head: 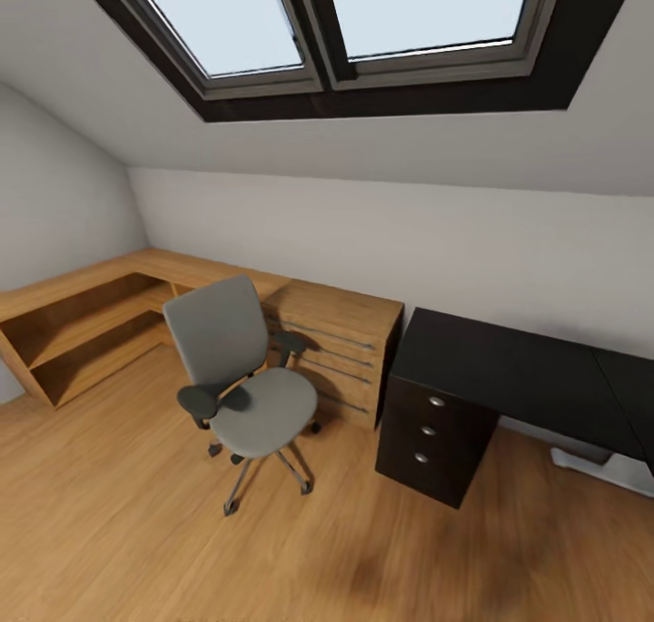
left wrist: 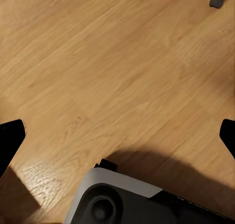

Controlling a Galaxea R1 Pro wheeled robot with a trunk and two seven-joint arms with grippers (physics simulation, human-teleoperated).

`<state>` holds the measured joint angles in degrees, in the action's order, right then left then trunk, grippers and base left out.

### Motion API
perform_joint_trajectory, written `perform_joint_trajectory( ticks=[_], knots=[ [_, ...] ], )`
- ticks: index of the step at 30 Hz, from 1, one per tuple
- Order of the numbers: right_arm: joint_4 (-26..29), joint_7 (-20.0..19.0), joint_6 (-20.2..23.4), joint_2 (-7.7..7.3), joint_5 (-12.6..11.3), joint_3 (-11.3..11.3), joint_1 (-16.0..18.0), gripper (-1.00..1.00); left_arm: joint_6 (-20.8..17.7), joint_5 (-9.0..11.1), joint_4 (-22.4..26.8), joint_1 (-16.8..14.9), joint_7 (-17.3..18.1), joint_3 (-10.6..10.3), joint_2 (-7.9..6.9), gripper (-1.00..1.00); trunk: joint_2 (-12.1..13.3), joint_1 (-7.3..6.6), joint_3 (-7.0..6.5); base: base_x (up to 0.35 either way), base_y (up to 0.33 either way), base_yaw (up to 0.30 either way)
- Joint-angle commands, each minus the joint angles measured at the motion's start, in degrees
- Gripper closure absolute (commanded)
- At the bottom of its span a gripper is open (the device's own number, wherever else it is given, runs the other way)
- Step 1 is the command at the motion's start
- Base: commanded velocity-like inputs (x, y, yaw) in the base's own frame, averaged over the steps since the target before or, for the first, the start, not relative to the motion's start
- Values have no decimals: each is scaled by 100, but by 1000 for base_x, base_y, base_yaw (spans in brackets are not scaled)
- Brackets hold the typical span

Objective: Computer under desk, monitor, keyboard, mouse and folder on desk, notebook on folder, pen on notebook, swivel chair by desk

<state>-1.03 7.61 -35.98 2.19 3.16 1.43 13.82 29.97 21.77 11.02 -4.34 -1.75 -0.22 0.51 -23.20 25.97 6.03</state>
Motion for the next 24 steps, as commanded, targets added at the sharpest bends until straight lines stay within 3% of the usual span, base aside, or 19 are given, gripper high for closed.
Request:
perform_joint_trajectory(
  ticks=[1,24],
  knots=[
    [-11,48,-16,0,35,16,7,-100,18,-6,-3,-5,-18,-4,2,-100,-12,3,17,0,0,256],
    [-11,63,-27,-8,23,10,7,-100,18,-6,-3,-5,-18,-4,10,-100,-12,3,132,0,0,256]
  ],
)
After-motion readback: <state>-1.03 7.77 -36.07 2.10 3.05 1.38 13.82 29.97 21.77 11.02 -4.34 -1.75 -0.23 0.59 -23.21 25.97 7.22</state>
